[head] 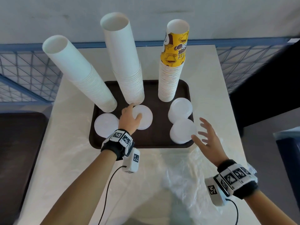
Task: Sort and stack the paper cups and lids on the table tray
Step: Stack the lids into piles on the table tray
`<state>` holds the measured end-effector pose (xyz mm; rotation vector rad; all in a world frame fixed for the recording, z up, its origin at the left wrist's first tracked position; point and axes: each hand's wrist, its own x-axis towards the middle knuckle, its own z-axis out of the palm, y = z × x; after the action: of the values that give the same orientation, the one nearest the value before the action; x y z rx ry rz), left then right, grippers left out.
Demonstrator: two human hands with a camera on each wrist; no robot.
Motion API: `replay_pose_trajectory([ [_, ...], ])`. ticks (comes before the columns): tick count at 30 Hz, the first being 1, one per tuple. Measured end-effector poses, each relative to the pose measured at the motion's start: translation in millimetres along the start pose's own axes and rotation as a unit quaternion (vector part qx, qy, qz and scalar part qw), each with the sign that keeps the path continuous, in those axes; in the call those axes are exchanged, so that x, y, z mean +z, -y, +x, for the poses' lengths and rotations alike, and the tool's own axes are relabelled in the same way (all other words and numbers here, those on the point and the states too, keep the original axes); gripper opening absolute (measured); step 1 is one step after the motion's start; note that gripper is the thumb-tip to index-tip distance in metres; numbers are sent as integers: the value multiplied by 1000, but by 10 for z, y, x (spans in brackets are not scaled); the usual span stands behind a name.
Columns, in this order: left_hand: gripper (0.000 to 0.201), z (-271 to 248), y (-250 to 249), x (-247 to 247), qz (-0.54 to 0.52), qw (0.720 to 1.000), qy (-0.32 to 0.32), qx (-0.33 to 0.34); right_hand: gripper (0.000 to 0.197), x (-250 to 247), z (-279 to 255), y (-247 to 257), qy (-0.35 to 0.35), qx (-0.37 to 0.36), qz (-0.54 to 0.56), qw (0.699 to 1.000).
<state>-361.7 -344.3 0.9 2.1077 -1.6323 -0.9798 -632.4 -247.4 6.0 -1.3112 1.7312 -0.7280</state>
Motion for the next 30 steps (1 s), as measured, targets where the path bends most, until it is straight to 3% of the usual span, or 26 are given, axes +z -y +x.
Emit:
replay_pose_trajectory([
  [3, 68, -16, -7, 94, -4, 999, 45, -26, 67, 11, -141, -95, -7, 17, 30, 999],
  [7, 71, -12, -136, 215, -25, 997, 39, -63, 63, -16, -282, -198, -5, 23, 31, 999],
  [21, 67, 36, -413, 371, -71, 994, 50, -64, 63, -1, -573, -403, -4, 70, -21, 997],
  [23, 62, -29, -310, 260, -72, 997, 15, -28, 52, 62, -625, -413, -3, 62, -36, 997],
  [26, 48, -97, 11, 10, -34, 995, -93, 24, 33, 220, -690, -347, 26, 15, -77, 997],
  [30, 41, -124, 541, -332, 54, 984, -171, -17, 24, 528, -657, -128, 101, -68, -122, 985],
])
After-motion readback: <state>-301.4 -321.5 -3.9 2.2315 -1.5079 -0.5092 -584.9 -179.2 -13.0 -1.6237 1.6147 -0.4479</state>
